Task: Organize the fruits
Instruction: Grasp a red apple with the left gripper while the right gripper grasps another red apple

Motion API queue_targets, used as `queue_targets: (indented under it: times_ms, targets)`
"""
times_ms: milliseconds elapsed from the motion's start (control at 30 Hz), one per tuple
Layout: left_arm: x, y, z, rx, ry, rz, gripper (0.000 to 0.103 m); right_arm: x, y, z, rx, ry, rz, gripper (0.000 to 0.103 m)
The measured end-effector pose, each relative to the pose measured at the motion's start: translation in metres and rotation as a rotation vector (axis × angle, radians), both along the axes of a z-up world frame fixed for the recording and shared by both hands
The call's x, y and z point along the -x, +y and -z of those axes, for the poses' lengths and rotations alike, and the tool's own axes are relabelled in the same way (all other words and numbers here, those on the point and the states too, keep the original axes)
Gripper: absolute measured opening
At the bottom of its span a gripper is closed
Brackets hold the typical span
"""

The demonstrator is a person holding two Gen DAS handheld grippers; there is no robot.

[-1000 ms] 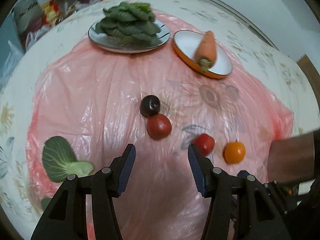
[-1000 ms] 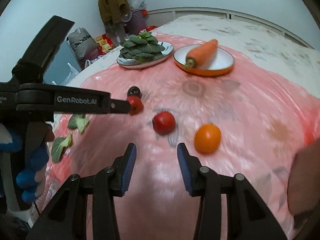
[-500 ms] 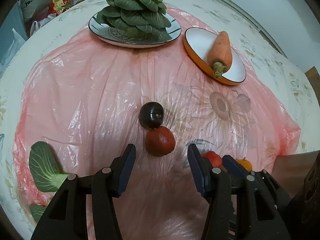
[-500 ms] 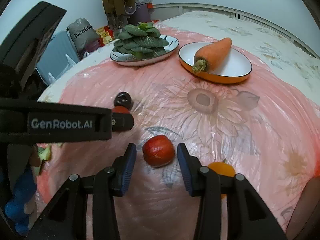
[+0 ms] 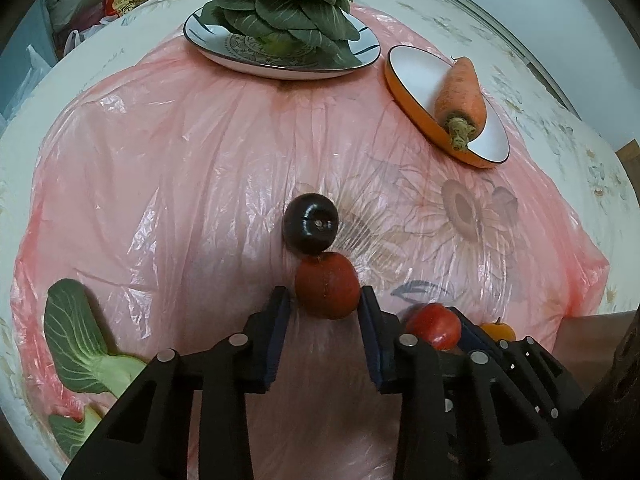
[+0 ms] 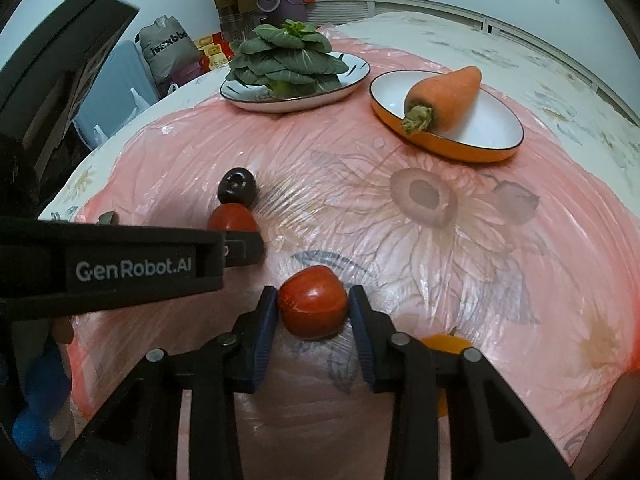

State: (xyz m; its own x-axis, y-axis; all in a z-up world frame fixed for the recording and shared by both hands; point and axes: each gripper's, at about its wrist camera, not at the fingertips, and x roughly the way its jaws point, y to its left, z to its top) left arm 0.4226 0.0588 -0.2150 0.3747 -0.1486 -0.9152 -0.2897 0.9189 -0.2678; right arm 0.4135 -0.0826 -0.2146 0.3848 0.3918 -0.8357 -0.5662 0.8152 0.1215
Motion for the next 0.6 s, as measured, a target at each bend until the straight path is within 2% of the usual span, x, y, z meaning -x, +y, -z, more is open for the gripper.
queue_targets:
  times_ms: [300, 600]
  targets:
    - [0.008, 0.010, -0.006, 0.061, -0.044, -0.001, 0.026, 0.003, -0.010, -0.011, -0.073, 0.009, 0.041, 0.062]
    - [0.020, 0.017, -0.013, 0.078, -0.070, -0.005, 0.026, 0.015, -0.017, -0.021, -0.127, 0.009, 0.069, 0.062]
